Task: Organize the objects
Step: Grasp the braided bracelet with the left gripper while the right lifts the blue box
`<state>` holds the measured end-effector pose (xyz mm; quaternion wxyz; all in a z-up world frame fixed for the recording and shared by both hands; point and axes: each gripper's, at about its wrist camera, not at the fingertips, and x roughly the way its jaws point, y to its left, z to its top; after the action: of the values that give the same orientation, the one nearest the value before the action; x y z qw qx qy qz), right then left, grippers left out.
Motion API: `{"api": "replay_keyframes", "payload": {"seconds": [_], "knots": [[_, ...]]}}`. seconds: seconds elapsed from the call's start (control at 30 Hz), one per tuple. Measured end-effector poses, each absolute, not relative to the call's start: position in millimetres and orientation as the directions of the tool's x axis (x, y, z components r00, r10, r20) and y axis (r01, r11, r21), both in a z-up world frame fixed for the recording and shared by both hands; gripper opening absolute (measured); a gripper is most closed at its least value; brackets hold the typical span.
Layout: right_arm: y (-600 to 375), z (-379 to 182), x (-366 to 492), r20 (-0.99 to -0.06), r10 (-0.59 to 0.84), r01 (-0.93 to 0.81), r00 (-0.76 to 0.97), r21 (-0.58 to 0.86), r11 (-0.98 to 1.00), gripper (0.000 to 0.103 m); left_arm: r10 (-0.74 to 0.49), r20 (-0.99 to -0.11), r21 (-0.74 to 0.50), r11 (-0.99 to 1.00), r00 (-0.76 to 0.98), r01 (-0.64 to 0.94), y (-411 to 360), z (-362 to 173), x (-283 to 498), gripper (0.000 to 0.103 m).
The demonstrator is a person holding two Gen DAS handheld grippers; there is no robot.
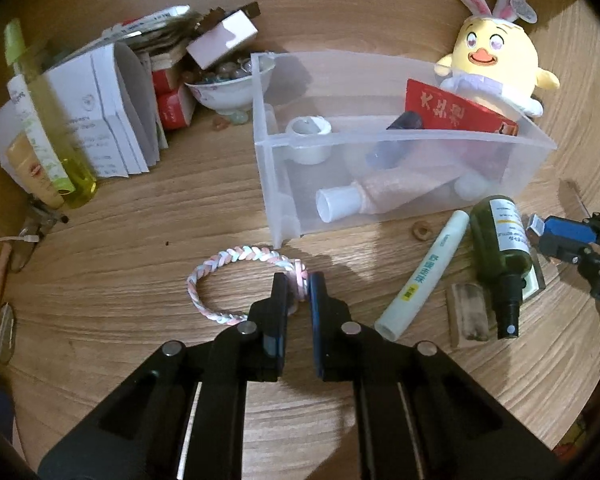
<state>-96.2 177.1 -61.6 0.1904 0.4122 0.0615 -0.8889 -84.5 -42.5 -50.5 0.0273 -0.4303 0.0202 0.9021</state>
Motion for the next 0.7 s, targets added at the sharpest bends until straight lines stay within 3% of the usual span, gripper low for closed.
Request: {"api": "replay_keyframes", "payload": {"seconds": [0.7], "knots": [[190.2,-7.3,-80.5,-0.624,-0.335,0.35,-0.706,0.104,-0.931,0.025,0.082,-0.609,-0.055,-0.997,-0.789,-0.061,-36.6,24.0,-43.6,0.01]]}}
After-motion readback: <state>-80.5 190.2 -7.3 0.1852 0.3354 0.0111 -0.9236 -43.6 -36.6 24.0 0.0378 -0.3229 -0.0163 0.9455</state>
